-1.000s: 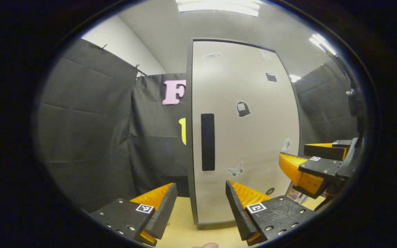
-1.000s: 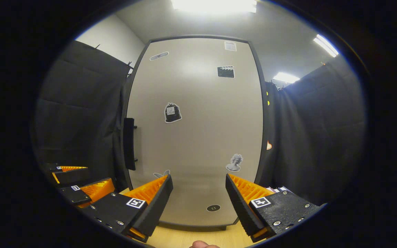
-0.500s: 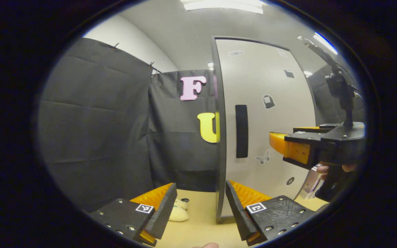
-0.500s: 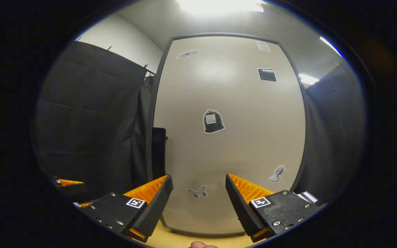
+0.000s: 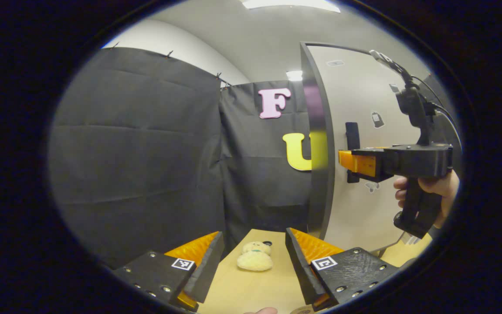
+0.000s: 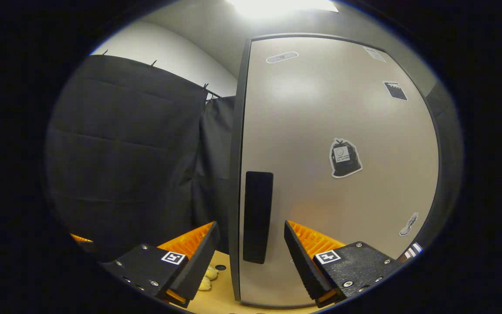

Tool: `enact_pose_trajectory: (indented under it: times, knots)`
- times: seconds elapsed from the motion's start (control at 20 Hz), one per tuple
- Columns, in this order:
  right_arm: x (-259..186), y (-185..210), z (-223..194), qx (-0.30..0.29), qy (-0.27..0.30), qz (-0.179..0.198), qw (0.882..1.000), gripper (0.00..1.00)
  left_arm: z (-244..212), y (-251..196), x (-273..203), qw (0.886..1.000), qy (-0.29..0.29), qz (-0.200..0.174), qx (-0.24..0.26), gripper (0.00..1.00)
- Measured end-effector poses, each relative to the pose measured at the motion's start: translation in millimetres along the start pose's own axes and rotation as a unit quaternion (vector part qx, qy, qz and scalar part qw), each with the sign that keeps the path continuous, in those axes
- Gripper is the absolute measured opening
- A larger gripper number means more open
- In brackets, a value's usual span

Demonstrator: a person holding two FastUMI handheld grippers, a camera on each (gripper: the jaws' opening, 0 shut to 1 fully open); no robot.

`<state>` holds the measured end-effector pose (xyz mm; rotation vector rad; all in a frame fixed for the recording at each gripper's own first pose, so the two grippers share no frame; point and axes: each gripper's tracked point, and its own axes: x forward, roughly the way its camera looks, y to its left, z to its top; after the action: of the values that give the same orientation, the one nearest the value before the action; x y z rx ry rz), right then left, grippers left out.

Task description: Open the cabinet door with the right hand, grasp the bottle in the cabinet with the left hand and place it on the coaster, then close the cabinet door with the right hand.

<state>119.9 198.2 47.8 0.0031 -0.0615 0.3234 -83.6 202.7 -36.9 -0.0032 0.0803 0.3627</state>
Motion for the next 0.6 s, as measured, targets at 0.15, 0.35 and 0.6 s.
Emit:
enact_pose_trajectory:
  times: [0.15, 0.35, 0.6]
  knots:
    - [9.7, -0.8, -14.7, 0.003, 0.026, -0.003, 1.0, 0.85, -5.7, 18.4, 1.1, 1.0, 0.007, 0.021, 0.002, 0.82]
    - [17.9, 2.1, -29.0, 0.001, 0.045, 0.022, 0.999, 0.35, -11.9, 19.6, 0.0, 0.999, 0.02, 0.026, -0.003, 0.79]
    - [8.6, 5.0, -29.7, -0.001, 0.059, 0.053, 0.997, 0.24, -12.4, 15.6, -2.5, 0.999, 0.036, 0.006, -0.019, 0.82]
